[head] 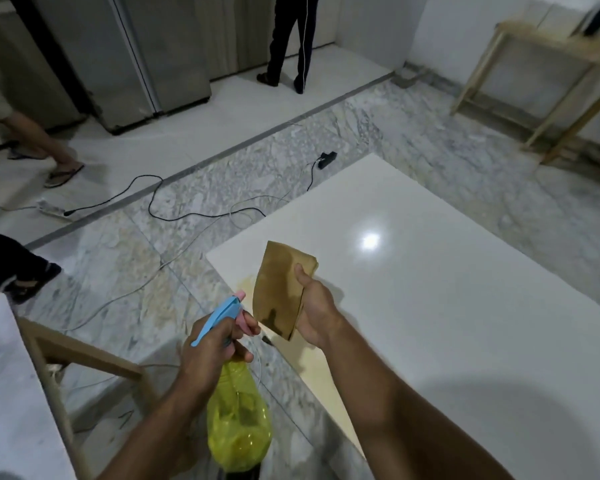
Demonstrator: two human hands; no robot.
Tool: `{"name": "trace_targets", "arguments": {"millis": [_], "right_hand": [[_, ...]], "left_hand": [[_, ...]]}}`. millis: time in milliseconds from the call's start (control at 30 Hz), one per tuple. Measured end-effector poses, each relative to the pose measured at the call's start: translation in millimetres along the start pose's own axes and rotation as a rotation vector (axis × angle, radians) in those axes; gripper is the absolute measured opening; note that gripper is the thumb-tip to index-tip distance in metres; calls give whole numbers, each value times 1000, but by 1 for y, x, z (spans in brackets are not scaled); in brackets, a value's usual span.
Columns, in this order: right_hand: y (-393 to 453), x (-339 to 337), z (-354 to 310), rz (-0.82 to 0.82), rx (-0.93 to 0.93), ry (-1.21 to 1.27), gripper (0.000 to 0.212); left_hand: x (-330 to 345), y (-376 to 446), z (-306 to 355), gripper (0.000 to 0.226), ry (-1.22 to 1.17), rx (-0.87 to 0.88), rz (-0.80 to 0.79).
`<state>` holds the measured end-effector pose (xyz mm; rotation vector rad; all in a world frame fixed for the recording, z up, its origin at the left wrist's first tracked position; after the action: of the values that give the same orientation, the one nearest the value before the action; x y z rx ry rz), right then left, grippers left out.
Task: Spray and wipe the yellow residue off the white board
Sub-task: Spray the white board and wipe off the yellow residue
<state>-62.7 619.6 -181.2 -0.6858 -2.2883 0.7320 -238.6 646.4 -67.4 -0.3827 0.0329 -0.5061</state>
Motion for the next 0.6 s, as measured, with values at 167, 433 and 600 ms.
{"name": "trace_targets", "arguments": {"millis": [167,433,600], "right_hand": [[-59,-67,-16,-3,-42,119,51],[-108,-142,-20,12,-88,213,53],[-130,-177,-26,62,-116,251,51]], "left_hand": [[67,-40,-10,29,70,18,-48],[133,-72,-30,24,122,67,-92],[168,-76,-30,28,103,79,-156]]}}
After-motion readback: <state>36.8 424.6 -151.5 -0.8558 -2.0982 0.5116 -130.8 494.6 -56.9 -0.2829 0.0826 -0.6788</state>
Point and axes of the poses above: each hand's wrist, its own y-axis towards the middle knuckle, its own x-axis out of the palm, z = x × y, the point moved 9 cm from there along y, towards the middle knuckle, and after that the axes turned 4 degrees about -z, right-handed, at the moved point
